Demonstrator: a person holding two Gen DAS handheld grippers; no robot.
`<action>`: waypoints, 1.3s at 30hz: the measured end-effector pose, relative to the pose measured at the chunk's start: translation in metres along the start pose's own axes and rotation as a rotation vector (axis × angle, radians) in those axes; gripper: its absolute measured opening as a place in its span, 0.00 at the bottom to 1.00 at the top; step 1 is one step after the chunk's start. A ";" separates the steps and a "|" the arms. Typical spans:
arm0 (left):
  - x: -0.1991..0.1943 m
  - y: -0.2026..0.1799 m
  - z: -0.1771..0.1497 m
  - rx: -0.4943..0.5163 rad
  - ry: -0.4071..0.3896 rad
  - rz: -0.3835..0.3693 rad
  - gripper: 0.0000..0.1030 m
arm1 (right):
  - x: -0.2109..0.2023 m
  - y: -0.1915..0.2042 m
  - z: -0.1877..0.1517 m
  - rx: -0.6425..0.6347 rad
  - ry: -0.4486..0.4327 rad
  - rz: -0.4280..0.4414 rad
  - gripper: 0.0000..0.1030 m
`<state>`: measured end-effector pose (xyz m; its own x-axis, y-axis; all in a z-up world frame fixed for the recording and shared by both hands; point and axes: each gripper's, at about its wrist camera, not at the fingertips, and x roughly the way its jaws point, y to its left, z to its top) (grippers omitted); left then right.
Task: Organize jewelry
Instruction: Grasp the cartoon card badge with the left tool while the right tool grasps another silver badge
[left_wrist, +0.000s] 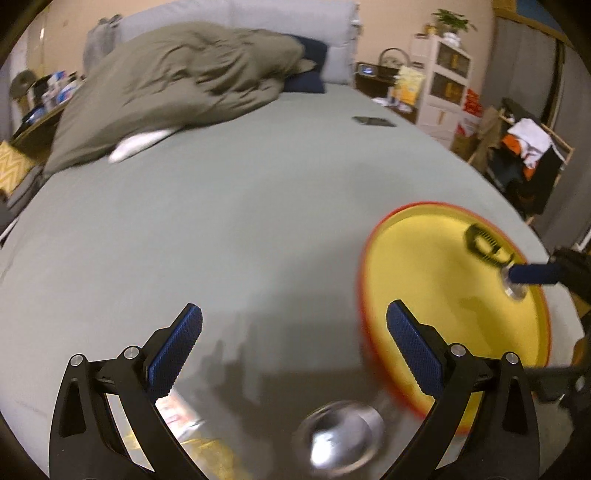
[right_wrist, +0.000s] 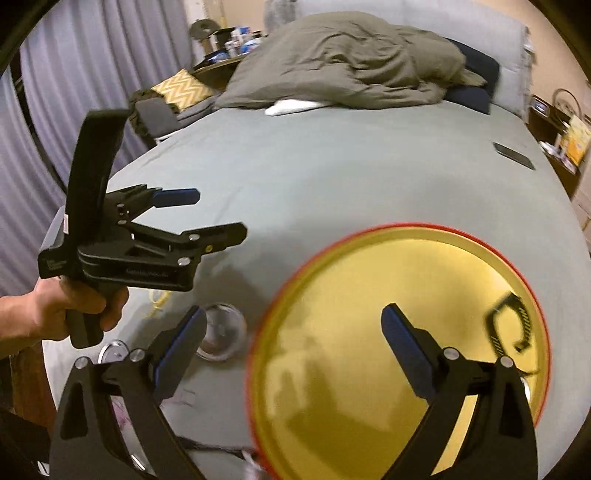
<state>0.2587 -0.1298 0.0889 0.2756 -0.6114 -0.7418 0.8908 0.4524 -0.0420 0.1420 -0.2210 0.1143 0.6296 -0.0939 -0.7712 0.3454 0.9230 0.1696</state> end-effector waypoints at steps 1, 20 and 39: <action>-0.002 0.011 -0.005 -0.005 0.003 0.008 0.95 | 0.005 0.009 0.003 -0.009 0.004 0.006 0.89; 0.000 0.105 -0.050 -0.073 0.046 0.029 0.95 | 0.076 0.084 0.031 -0.092 0.091 0.048 0.89; 0.039 0.094 -0.097 -0.024 0.158 0.039 0.95 | 0.150 0.095 -0.002 -0.169 0.307 -0.030 0.93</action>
<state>0.3180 -0.0477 -0.0089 0.2481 -0.4842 -0.8391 0.8710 0.4905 -0.0255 0.2681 -0.1466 0.0136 0.3731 -0.0290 -0.9274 0.2248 0.9726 0.0600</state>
